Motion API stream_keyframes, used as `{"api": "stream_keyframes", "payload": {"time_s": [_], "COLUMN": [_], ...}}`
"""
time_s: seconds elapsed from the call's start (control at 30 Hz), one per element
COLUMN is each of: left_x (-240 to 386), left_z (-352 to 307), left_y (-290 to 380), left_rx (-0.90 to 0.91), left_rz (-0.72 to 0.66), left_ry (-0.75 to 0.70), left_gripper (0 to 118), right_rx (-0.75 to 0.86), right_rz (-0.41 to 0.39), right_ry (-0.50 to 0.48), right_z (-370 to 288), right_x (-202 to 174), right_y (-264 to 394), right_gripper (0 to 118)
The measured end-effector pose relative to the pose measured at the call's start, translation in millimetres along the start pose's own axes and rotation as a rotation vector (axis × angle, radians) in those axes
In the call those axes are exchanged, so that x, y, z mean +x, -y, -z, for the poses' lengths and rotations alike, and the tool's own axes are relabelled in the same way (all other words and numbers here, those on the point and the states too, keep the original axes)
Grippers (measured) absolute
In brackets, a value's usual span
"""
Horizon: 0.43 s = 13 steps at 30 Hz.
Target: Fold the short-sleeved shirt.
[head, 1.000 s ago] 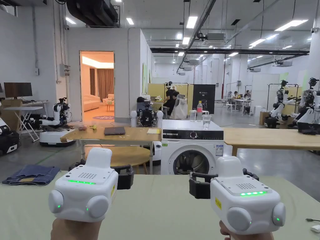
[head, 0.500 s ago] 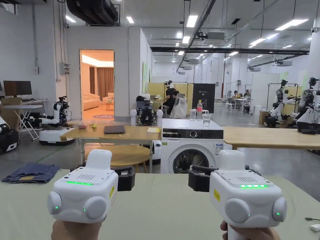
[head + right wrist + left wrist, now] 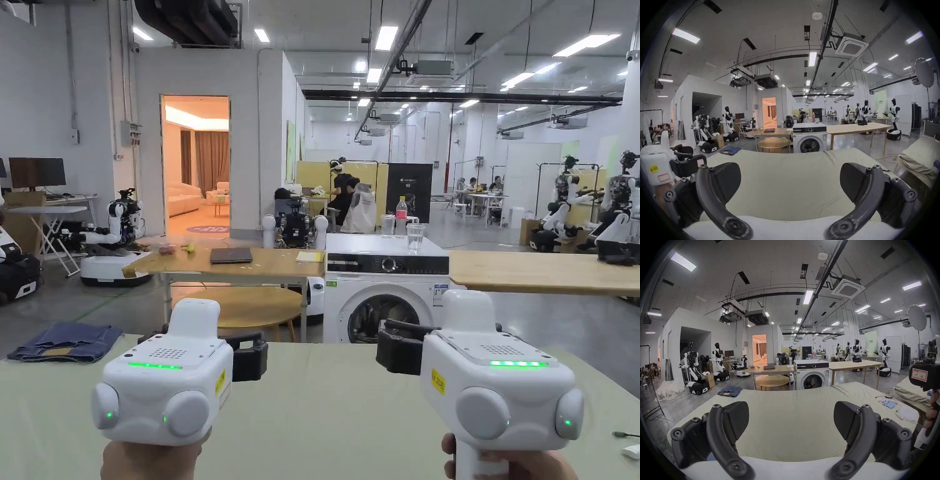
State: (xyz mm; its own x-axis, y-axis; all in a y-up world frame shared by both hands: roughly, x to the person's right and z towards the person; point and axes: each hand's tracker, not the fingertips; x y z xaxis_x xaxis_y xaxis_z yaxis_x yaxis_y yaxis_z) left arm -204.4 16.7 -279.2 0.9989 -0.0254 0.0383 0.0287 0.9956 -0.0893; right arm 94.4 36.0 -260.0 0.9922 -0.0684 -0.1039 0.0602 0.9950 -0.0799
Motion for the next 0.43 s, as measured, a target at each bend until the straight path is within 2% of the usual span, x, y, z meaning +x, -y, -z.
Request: {"api": "stream_keyframes", "payload": {"time_s": [0.27, 0.43], "left_x": [-0.2, 0.7], "left_z": [-0.6, -1.1], "left_y": [2.2, 3.1], "left_rx": [-0.004, -0.006], "left_rz": [-0.01, -0.017], "left_ry": [-0.003, 0.0], "left_gripper": [106, 106], "right_rx": [-0.01, -0.032], "right_rz": [-0.014, 0.034], "right_ry": [0.054, -0.004], "right_z": [-1.0, 3.5], "right_x": [-9.7, 2.7], "right_y": [2.7, 1.9], "right_gripper": [118, 118]}}
